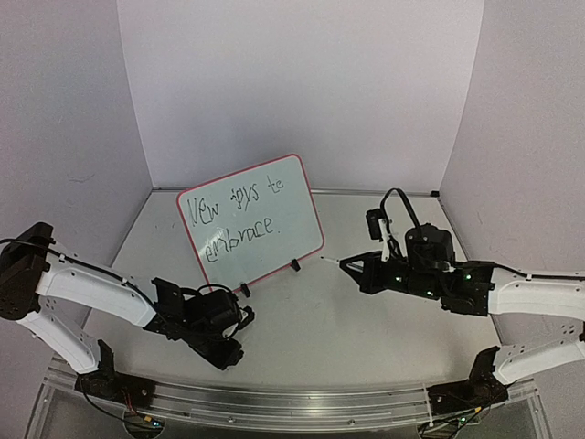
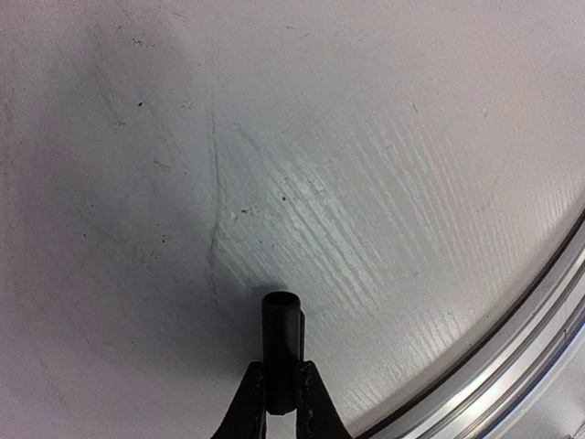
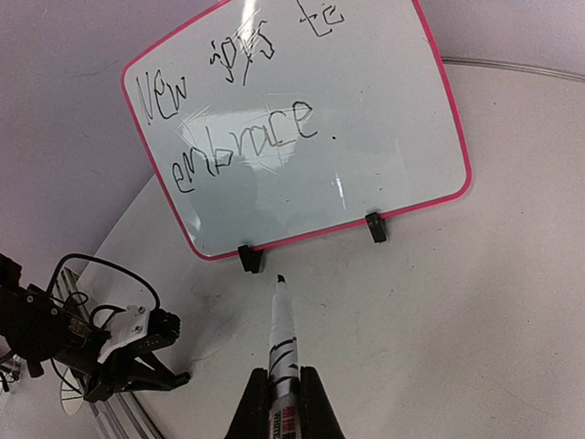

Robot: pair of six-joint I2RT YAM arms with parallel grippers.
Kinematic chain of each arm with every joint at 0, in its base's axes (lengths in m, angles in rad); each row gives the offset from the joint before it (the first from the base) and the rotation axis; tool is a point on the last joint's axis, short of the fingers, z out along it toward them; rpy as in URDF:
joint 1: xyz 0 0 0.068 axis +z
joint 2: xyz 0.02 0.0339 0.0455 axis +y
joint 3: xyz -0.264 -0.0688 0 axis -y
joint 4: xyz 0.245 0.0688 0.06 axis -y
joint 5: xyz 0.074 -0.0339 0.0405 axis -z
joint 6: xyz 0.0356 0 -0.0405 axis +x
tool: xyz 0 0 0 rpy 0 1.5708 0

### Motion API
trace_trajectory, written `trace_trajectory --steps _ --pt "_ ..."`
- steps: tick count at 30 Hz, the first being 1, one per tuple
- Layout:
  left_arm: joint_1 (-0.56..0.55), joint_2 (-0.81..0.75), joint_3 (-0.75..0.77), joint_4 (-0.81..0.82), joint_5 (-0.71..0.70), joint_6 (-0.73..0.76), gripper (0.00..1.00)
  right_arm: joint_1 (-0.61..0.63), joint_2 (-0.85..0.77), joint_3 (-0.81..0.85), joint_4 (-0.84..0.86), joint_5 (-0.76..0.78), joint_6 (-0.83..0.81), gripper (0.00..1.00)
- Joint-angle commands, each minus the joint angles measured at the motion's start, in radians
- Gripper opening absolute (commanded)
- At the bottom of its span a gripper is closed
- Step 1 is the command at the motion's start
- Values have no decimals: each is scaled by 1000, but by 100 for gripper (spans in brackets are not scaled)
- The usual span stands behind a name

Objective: Write a sentence on the whiteboard
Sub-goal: Pick up the pen cap from the corner of the board, then insert the whiteboard marker without the cap into the pen cap.

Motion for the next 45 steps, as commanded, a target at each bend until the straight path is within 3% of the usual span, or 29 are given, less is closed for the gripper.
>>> trace_trajectory --steps 1,9,15,22,32,45 --pt "-7 1 -32 -40 17 4 0 2 -21 58 -147 -13 -11 0" --pt "-7 -122 36 -31 -18 105 0 -126 -50 63 -220 -351 -3 0" --pt "-4 -167 123 -41 -34 293 0 -180 -14 112 -240 -584 -1 0" --pt "46 -184 221 -54 83 532 0 -177 109 186 -236 -792 40 0" --pt "69 -188 300 -80 293 677 0 -140 206 253 -211 -854 62 0" --pt "70 -174 291 -63 316 692 0 -84 297 278 -193 -922 69 0"
